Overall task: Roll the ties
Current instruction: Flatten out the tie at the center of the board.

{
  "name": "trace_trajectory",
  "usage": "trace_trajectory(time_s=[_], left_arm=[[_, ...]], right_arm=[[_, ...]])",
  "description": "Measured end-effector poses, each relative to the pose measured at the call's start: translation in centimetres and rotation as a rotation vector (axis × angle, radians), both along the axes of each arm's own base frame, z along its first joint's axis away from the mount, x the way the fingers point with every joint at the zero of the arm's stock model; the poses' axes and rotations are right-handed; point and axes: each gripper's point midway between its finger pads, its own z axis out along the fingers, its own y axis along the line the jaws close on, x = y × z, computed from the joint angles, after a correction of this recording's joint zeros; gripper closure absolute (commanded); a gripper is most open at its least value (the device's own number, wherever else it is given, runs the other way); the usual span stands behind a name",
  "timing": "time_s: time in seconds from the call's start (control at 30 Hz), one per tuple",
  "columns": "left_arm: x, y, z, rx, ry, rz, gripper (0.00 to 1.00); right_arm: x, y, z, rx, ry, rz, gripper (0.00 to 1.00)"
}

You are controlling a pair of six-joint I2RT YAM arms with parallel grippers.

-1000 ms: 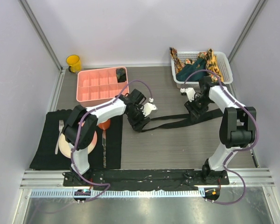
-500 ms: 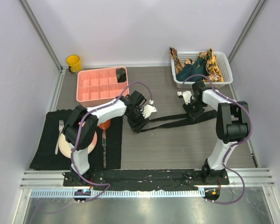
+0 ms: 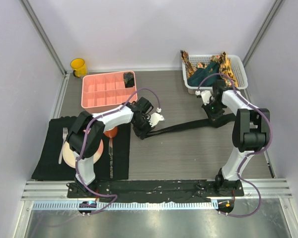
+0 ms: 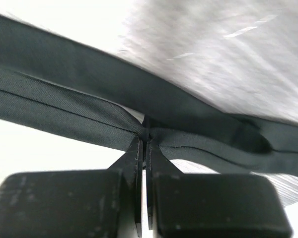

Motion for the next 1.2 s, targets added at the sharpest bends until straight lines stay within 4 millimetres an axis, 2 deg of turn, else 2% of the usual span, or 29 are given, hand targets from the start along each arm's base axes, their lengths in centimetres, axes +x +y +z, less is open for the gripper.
trace_trajectory(time_s=[0.17, 0.27, 0.3, 0.37, 0.47, 0.63, 0.7, 0.8, 0.83, 0.9, 1.1, 1.2], left_arm=[[0.1, -0.2, -0.1, -0.011, -0.010, -0.012, 0.99], [0.3, -0.3, -0.1, -0.016, -0.018, -0.014, 1.00], [0.4, -0.4, -0.1, -0.018, -0.020, -0.014, 1.00], [0.5, -0.4, -0.1, -0.022, -0.024, -0.015, 1.00], [0.7, -0.7, -0.1, -0.033, -0.033, -0.019, 1.00], [0.7, -0.6, -0.2, -0.033, -0.035, -0.025, 1.00], [0.6, -0.4, -0.2, -0.026, -0.031, -0.027, 1.00], [0.3, 0.5, -0.3, 0.003, -0.016, -0.018, 1.00], [0.2, 0.7, -0.3, 0.011, -0.010, -0.016, 1.00], [0.1, 1.0, -0.3, 0.019, -0.006, -0.012, 1.00], [0.0, 1.4, -0.3, 0.036, -0.005, -0.011, 1.00], [0.0, 1.5, -0.3, 0.040, -0.004, -0.009, 1.00]], right_arm=[[1.3, -0.6, 3.1, 0.081, -0.024, -0.032, 0.99], [1.6, -0.6, 4.4, 0.125, -0.021, -0.041, 0.93], [1.7, -0.7, 4.8, 0.146, -0.014, -0.049, 0.98], [1.8, -0.9, 5.2, 0.182, 0.004, -0.068, 0.99], [1.6, -1.4, 4.9, 0.223, 0.047, -0.096, 0.99], [0.6, -1.5, 3.9, 0.267, 0.128, -0.115, 0.84], [0.4, -1.4, 3.7, 0.275, 0.143, -0.114, 0.89], [0.4, -1.9, 3.6, 0.265, 0.142, -0.114, 0.87], [0.4, -2.1, 3.6, 0.263, 0.141, -0.118, 0.93], [0.4, -2.4, 3.5, 0.258, 0.141, -0.118, 0.99], [0.8, -3.2, 3.2, 0.228, 0.125, -0.128, 0.99], [1.8, -4.4, 3.0, 0.186, 0.086, -0.155, 0.99]])
